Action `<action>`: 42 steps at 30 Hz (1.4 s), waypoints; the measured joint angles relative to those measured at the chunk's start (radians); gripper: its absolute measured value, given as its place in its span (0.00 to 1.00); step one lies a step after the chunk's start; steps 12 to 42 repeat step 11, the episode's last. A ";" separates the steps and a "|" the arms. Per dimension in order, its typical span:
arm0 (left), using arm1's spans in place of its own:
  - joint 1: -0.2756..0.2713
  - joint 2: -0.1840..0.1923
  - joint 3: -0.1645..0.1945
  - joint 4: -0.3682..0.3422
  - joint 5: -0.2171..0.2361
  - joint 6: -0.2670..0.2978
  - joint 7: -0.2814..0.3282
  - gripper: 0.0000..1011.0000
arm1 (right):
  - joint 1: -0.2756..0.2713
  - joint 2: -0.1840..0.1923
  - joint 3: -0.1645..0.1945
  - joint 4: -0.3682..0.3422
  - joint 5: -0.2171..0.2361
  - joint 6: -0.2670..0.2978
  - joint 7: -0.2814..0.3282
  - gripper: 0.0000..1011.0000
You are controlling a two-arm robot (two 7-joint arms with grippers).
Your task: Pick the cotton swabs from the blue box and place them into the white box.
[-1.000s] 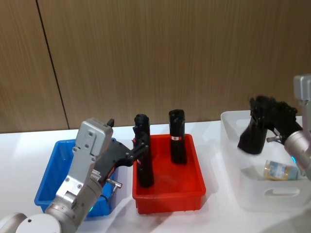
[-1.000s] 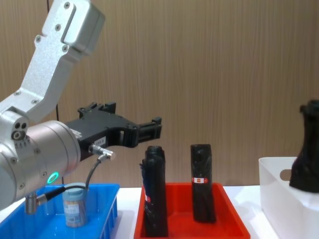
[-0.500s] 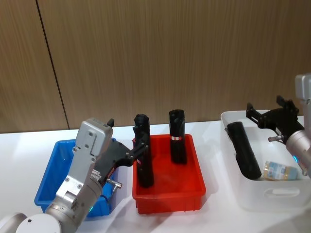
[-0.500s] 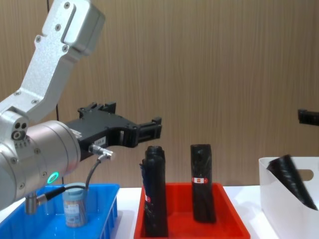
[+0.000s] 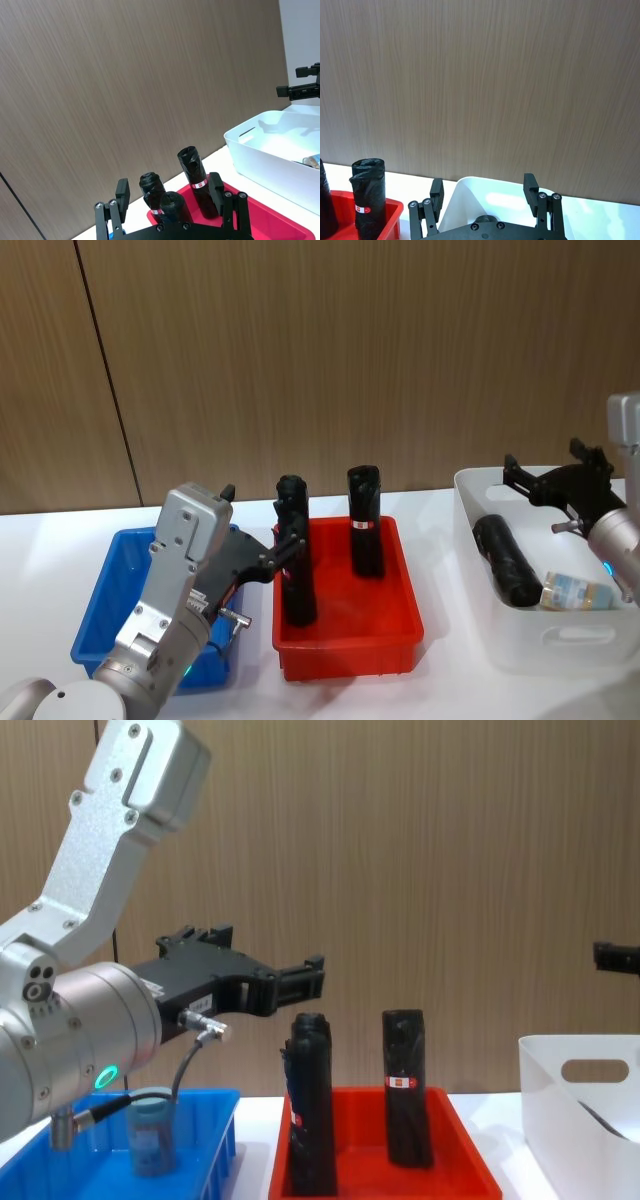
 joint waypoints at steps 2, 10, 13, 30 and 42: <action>0.000 0.000 0.000 0.000 0.000 0.000 0.000 0.99 | 0.000 0.000 0.000 0.000 0.000 0.000 0.000 0.99; 0.000 0.000 0.000 0.000 0.000 0.000 0.000 0.99 | 0.000 0.000 0.001 -0.001 0.002 0.001 0.002 0.99; 0.000 0.000 0.000 0.000 0.000 0.000 0.000 0.99 | 0.000 0.000 0.001 -0.001 0.002 0.001 0.002 0.99; 0.000 0.000 0.000 0.000 0.000 0.000 0.000 0.99 | 0.000 0.000 0.001 -0.001 0.002 0.001 0.002 0.99; 0.000 0.000 0.000 0.000 0.000 0.000 0.000 0.99 | 0.000 0.000 0.001 -0.001 0.002 0.001 0.002 0.99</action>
